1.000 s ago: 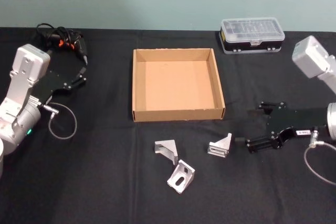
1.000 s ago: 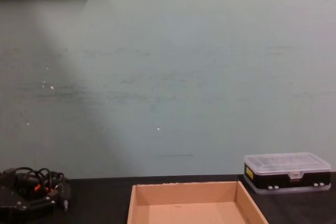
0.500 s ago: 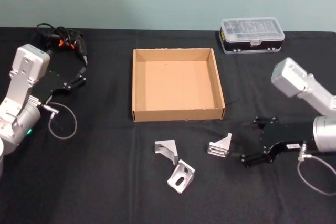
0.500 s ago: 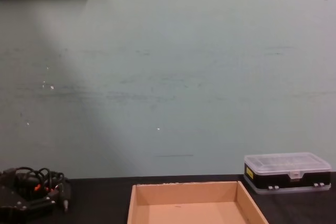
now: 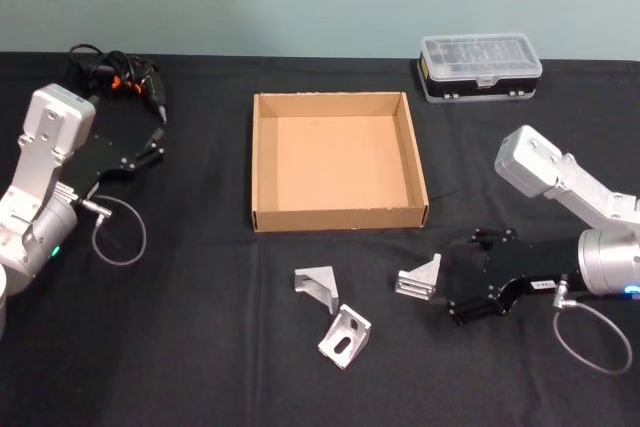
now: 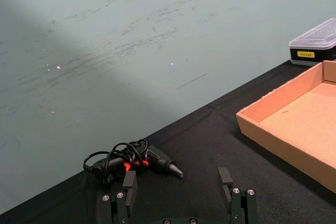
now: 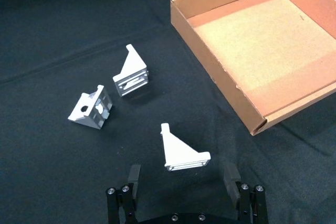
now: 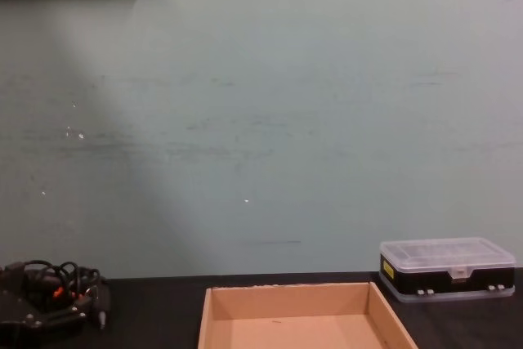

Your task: Use one hand to pick up the angle iron from the table and place it into the box.

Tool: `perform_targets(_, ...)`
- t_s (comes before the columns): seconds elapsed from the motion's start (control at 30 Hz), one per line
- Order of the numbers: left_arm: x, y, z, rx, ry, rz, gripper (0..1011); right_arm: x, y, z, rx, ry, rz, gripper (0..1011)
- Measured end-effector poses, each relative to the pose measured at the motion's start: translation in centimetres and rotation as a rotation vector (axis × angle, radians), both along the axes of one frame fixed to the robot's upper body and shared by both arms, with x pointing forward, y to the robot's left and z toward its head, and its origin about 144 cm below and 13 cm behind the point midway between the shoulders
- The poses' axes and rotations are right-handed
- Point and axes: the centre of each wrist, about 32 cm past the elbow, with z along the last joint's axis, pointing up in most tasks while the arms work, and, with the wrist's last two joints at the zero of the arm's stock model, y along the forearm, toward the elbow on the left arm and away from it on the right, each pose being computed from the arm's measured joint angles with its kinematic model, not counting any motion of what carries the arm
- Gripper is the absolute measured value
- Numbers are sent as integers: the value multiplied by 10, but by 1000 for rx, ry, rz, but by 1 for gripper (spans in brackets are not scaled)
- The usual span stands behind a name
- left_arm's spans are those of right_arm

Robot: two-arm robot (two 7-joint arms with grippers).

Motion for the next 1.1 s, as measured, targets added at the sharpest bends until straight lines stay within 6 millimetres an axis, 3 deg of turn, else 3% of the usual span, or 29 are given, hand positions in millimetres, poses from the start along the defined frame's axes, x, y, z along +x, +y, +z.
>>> perform_targets(0.7, 0, 0, 0, 0, 0, 0, 1000, 16, 16, -10, 12, 4, 15, 1003)
perform_targets(1.1, 0, 0, 0, 0, 0, 0, 1000, 18, 16, -12, 3, 11, 22, 1003)
